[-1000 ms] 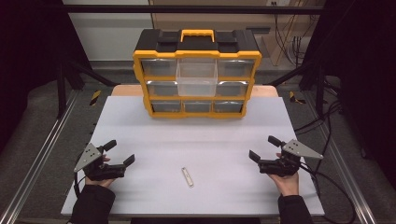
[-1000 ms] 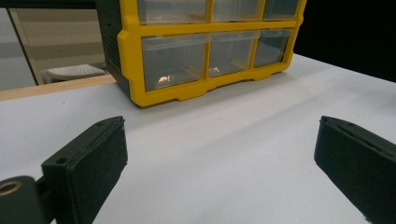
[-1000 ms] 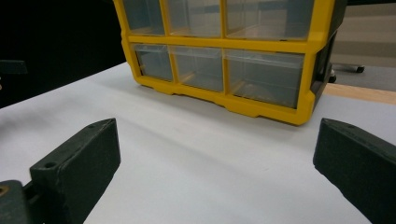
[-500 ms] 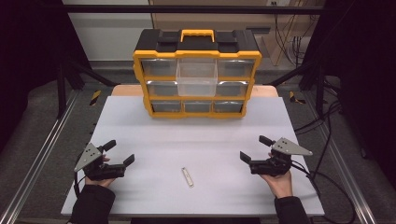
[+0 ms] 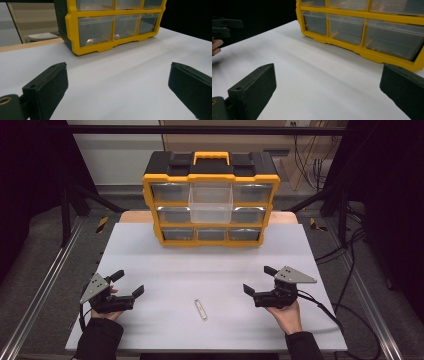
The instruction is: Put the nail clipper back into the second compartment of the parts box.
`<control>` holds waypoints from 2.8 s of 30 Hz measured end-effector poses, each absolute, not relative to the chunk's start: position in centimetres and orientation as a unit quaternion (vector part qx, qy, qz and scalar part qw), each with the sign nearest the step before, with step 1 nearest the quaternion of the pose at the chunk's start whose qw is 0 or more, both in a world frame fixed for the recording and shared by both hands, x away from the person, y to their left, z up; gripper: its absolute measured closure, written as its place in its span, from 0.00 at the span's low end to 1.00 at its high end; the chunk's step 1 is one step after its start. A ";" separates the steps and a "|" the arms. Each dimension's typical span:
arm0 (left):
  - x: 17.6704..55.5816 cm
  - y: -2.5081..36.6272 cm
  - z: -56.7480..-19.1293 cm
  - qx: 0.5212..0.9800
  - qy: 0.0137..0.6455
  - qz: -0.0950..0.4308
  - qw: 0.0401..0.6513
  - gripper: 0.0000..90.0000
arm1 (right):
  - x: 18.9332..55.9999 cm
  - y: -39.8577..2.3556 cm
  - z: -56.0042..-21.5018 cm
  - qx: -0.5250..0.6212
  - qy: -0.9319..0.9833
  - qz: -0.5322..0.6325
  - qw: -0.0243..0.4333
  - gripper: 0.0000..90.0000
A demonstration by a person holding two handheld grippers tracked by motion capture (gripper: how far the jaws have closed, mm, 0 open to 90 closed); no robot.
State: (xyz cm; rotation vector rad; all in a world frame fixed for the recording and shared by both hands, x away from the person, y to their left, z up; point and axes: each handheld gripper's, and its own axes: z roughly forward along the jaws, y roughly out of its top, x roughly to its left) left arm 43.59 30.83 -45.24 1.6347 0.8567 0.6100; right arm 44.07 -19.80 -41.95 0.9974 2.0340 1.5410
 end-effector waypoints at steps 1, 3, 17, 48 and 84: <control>43.6 30.8 -45.2 0.695 0.364 0.259 0.564 0.03 | 44.1 -19.4 -41.9 0.352 0.731 0.550 0.200 0.01; 43.6 30.8 -45.2 0.695 0.364 0.259 0.563 0.03 | 44.1 -19.2 -41.9 0.352 0.732 0.548 0.199 0.01; 43.6 30.8 -45.3 0.697 0.367 0.258 0.559 0.03 | 44.4 -16.3 -42.1 0.340 0.753 0.533 0.181 0.01; 43.7 30.6 -45.4 0.703 0.367 0.258 0.552 0.03 | 44.5 -9.6 -43.7 0.304 0.809 0.486 0.127 0.03; 43.7 30.6 -45.4 0.707 0.368 0.256 0.547 0.03 | 44.9 -4.6 -47.2 0.292 0.865 0.396 0.096 0.22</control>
